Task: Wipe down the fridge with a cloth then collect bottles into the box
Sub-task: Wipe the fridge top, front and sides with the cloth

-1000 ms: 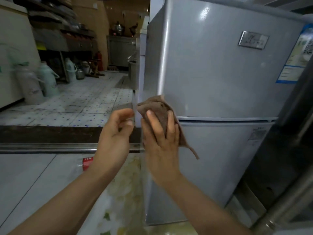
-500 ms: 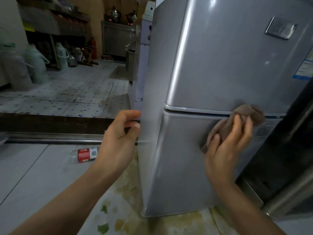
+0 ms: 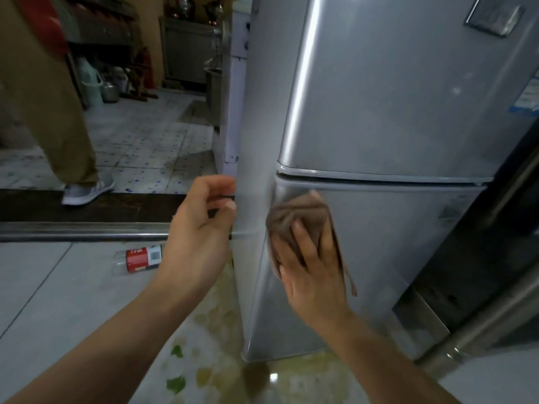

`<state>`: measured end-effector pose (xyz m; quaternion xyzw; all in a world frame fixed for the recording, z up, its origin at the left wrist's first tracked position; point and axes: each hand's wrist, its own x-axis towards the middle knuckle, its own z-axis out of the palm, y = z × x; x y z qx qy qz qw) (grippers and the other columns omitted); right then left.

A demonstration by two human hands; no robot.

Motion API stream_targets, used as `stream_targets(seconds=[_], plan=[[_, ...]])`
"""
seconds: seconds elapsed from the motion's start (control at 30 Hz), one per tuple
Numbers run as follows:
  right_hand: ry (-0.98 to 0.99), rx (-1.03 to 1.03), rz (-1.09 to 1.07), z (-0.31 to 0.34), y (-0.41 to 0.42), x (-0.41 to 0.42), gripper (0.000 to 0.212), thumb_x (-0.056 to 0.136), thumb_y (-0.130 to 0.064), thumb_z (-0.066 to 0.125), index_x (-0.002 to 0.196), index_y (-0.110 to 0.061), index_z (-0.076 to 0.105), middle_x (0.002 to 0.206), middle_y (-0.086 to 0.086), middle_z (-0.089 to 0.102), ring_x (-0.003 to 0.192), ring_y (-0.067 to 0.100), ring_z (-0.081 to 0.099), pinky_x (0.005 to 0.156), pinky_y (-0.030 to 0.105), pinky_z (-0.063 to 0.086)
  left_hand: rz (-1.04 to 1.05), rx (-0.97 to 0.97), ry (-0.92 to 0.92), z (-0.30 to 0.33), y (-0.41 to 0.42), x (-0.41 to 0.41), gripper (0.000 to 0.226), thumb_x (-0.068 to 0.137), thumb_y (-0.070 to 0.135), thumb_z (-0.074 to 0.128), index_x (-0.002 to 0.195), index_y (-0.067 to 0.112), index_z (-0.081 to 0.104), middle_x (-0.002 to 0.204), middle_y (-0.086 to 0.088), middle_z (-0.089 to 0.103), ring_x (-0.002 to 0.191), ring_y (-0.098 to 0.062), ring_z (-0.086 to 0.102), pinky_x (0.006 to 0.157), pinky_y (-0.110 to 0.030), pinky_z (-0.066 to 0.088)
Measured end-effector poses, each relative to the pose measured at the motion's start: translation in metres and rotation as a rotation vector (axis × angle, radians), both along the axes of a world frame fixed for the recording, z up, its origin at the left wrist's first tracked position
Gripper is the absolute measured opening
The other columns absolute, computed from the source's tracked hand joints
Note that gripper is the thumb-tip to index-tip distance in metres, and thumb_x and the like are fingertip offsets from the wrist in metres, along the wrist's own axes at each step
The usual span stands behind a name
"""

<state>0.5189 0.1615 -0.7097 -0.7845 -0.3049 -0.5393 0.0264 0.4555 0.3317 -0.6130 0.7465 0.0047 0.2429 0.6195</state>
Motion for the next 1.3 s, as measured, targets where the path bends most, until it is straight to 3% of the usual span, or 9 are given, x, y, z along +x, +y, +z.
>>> stream_targets(seconds=[0.17,0.37,0.53,0.7,0.87,0.97,1.03,1.17,1.3], plan=[[0.071,0.072,0.012,0.006,0.008,-0.008,0.074,0.081,-0.015,0.066,0.144,-0.027,0.028,0.152,0.001,0.016,0.141,0.040,0.016,0.119,0.043,0.012,0.005,0.040,0.022,-0.006,-0.021,-0.001,0.025,0.095,0.013,0.047,0.110,0.030,0.057,0.107,0.013,0.061,0.101,0.000,0.056,0.086,-0.029,0.049],[0.059,0.159,0.054,0.022,-0.026,0.010,0.052,0.094,-0.026,0.049,0.143,-0.027,0.031,0.152,-0.002,0.018,0.141,0.036,0.020,0.118,0.041,0.018,0.070,0.103,0.009,-0.002,-0.052,0.004,0.023,0.091,0.012,0.051,0.103,0.031,0.054,0.095,0.016,0.062,0.088,0.003,0.058,0.071,-0.029,0.051],[0.194,0.573,-0.249,0.019,-0.104,0.030,0.056,0.098,-0.031,0.029,0.149,-0.019,0.011,0.155,0.012,0.010,0.141,0.038,0.019,0.115,0.043,0.020,0.209,0.212,-0.035,-0.005,-0.063,0.014,0.029,0.083,0.019,0.067,0.103,0.027,0.047,0.096,0.009,0.060,0.088,-0.008,0.059,0.076,-0.029,0.050],[0.183,0.813,-0.132,0.045,-0.134,0.049,0.060,0.094,-0.012,0.038,0.149,-0.002,0.016,0.154,0.024,0.010,0.144,0.037,0.014,0.117,0.048,0.019,0.240,0.316,-0.071,-0.011,-0.061,0.015,0.030,0.081,0.024,0.065,0.104,0.026,0.045,0.099,0.003,0.058,0.091,-0.018,0.059,0.079,-0.043,0.054],[0.329,1.201,-0.049,0.072,-0.164,0.066,0.060,0.095,-0.014,0.034,0.151,-0.006,0.013,0.155,0.016,0.014,0.141,0.016,0.021,0.105,0.001,0.009,0.239,0.333,-0.105,-0.016,-0.058,0.019,0.031,0.082,0.015,0.066,0.104,0.021,0.044,0.089,0.015,0.053,0.078,0.009,0.055,0.064,-0.006,0.047],[0.356,1.286,0.031,0.059,-0.170,0.068,0.053,0.099,-0.013,0.032,0.150,-0.012,0.018,0.154,0.008,0.025,0.129,0.000,0.027,0.092,-0.009,0.016,0.242,0.303,-0.124,-0.020,-0.058,0.023,0.033,0.082,0.015,0.066,0.105,0.021,0.044,0.090,0.016,0.053,0.077,0.010,0.055,0.062,-0.009,0.047],[0.388,1.319,0.025,0.034,-0.166,0.063,0.050,0.100,-0.017,0.032,0.148,-0.014,0.021,0.151,0.009,0.030,0.129,0.003,0.033,0.097,-0.001,0.026,0.236,0.285,-0.126,-0.023,-0.058,0.023,0.033,0.082,0.015,0.066,0.106,0.021,0.045,0.092,0.014,0.054,0.082,0.001,0.057,0.064,-0.016,0.047],[0.581,1.392,0.072,-0.021,-0.160,0.050,0.063,0.088,-0.063,0.032,0.143,-0.032,0.026,0.142,0.015,0.039,0.127,0.028,0.046,0.105,0.050,0.042,0.234,0.268,-0.146,-0.024,-0.060,0.022,0.030,0.083,0.015,0.065,0.106,0.019,0.045,0.091,0.012,0.054,0.079,0.003,0.055,0.067,-0.010,0.049],[0.645,1.494,-0.021,-0.021,-0.153,0.045,0.073,0.085,-0.062,0.033,0.148,-0.028,0.021,0.147,0.016,0.031,0.131,0.031,0.040,0.110,0.052,0.034,0.243,0.375,-0.135,-0.028,-0.053,0.021,0.025,0.087,0.020,0.061,0.107,0.025,0.046,0.092,0.013,0.055,0.082,-0.002,0.055,0.067,-0.011,0.046]])
